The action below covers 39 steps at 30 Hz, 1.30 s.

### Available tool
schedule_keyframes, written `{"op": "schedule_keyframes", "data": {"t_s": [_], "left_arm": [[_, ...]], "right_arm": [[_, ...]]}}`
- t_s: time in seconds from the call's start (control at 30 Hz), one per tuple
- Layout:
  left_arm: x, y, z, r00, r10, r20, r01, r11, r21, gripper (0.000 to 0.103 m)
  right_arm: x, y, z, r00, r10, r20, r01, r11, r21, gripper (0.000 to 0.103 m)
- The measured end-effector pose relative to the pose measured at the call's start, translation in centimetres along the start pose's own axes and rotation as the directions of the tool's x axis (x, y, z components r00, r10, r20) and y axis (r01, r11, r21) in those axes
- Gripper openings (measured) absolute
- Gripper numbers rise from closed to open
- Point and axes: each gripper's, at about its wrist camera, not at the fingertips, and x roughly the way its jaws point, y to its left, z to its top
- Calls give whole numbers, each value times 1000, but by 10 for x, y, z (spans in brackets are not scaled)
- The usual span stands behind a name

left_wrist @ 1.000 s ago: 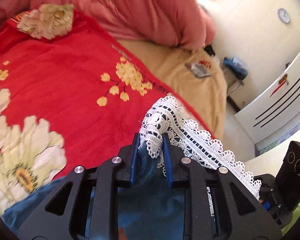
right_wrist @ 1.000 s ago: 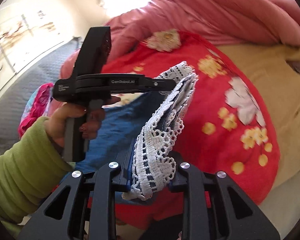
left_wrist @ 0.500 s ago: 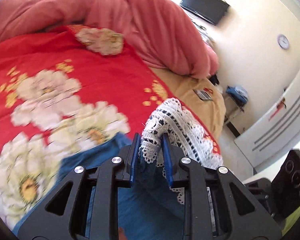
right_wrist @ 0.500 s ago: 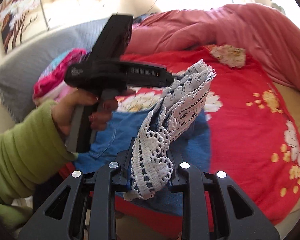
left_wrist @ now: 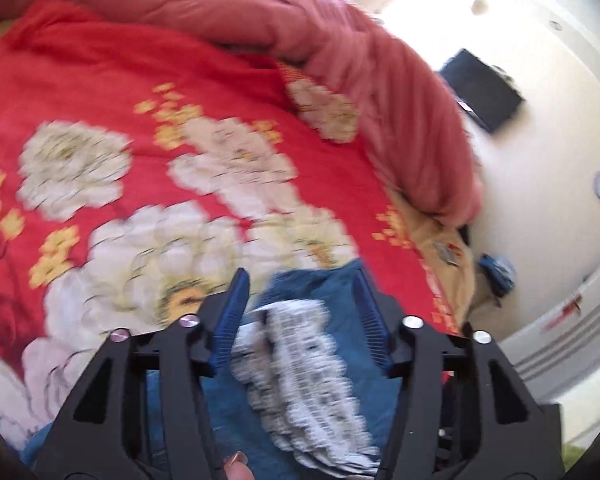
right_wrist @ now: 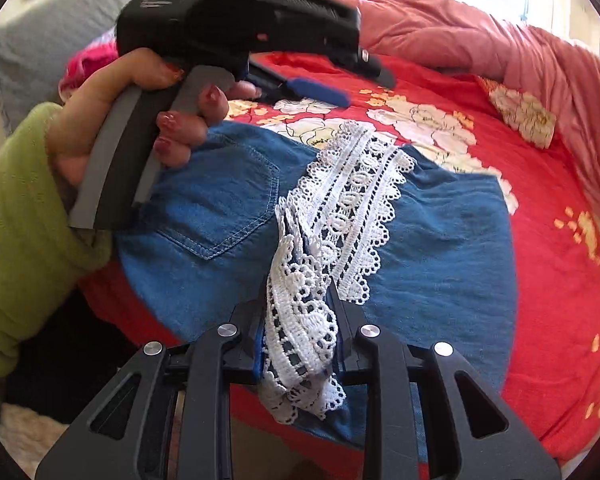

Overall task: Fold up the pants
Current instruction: 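Lift the lace edge with both grippers and lay it flat over the denim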

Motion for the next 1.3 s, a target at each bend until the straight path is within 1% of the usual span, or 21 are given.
{"op": "schedule_keyframes", "data": {"t_s": [0.1, 0.2, 0.23, 0.27, 0.3, 0.43, 0.5, 0.57, 0.6, 0.67, 0.7, 0.73, 0.77, 0.83, 0.87, 0.9, 0.97, 1.07, 1.17, 1.23, 1.3], "left_arm": [[1, 16, -3, 1000, 7, -30, -9, 999, -47, 54], [5, 27, -7, 997, -25, -78, 19, 997, -79, 55], [6, 28, -8, 996, -31, -86, 24, 997, -79, 56], [6, 29, -9, 995, -42, -95, 35, 996, -77, 56], [7, 30, -10, 993, -55, -102, 47, 996, -78, 56], [14, 30, -13, 988, -73, -138, 63, 995, -75, 56], [17, 31, -14, 986, -74, -146, 63, 995, -82, 56], [20, 30, -16, 985, -82, -152, 68, 993, -92, 55], [21, 29, -16, 986, -77, -149, 64, 994, -91, 52], [21, 25, -18, 985, -78, -152, 67, 995, -79, 33], [21, 23, -19, 987, -64, -149, 53, 996, -76, 29], [23, 22, -19, 988, -53, -148, 42, 997, -72, 18], [23, 22, -19, 988, -52, -146, 41, 996, -74, 16], [22, 21, -19, 989, -49, -138, 38, 996, -82, 13], [20, 19, -18, 991, -47, -129, 38, 997, -74, 13], [15, 16, -17, 992, -51, -112, 44, 997, -62, 13], [1, 8, -13, 996, -60, -66, 58, 998, -26, 13], [-9, 1, -9, 1000, -16, -22, 17, 999, 33, 13], [6, 8, -14, 994, 90, -69, -87, 995, 54, 13], [17, 15, -18, 989, 112, -99, -108, 993, 48, 16], [17, 18, -17, 988, 123, -96, -119, 992, 47, 20]], "right_arm": [[-5, 9, 6, 999, -21, 48, 22, 999, -30, 23], [5, 25, 4, 998, -56, 9, 56, 993, -106, 27], [8, 26, 2, 999, -45, -7, 44, 993, -109, 30], [8, 27, -1, 1000, -13, -15, 11, 995, -101, 38], [4, 26, -3, 1000, 12, -13, -13, 996, -91, 41], [-27, 2, -4, 990, 138, 34, -140, 989, 44, 43], [-41, -9, -4, 990, 126, 60, -130, 988, 83, 54], [-49, -14, -7, 995, 74, 60, -78, 994, 74, 58], [-51, -16, -10, 997, 60, 55, -63, 996, 65, 58], [-54, -15, -16, 997, 64, 46, -67, 996, 60, 61], [-52, -15, -18, 996, 78, 33, -80, 995, 54, 66], [-49, -11, -21, 995, 94, 12, -94, 995, 39, 68], [-49, -2, -26, 995, 100, 3, -100, 995, 26, 69], [-42, 9, -27, 994, 105, -6, -105, 994, 2, 69], [-38, 13, -26, 995, 99, -3, -99, 995, -10, 64], [-35, 17, -24, 996, 91, -3, -91, 996, -21, 44], [-28, 23, -18, 993, 118, -19, -118, 993, -30, 36], [-18, 32, -14, 995, 98, -33, -100, 993, -67, 36], [-9, 38, -15, 993, 110, -49, -113, 991, -69, 36], [-7, 39, -16, 992, 111, -54, -115, 991, -72, 39], [-12, 36, -15, 990, 137, -44, -139, 989, -57, 43]]}}
